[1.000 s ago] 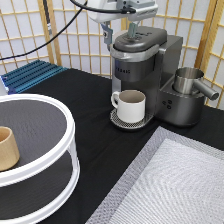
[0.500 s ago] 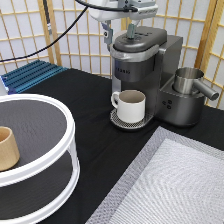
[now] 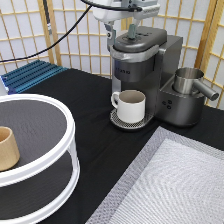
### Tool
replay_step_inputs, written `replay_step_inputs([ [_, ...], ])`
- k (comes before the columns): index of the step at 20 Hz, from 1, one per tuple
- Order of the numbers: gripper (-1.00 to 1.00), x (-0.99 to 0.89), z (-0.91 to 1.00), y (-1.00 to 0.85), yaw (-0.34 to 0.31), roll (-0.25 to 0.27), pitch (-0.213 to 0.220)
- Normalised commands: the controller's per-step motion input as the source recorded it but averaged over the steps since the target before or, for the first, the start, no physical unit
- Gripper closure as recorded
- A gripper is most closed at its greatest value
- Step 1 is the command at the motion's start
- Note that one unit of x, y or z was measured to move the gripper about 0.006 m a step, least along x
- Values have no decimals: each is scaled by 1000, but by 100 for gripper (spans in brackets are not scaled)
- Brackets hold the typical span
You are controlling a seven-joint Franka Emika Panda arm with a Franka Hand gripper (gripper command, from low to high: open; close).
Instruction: Make coffee
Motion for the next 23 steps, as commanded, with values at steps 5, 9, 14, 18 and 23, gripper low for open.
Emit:
replay_step_inputs([
  [5,-100,-94,635,-910,25,129,0],
  [9,-100,0,37,-1000,0,142,-14],
  [14,-100,87,-234,-968,54,118,-38],
  [18,-100,159,-338,-761,158,121,-31],
  [23,-100,-19,-7,-88,25,10,-18],
])
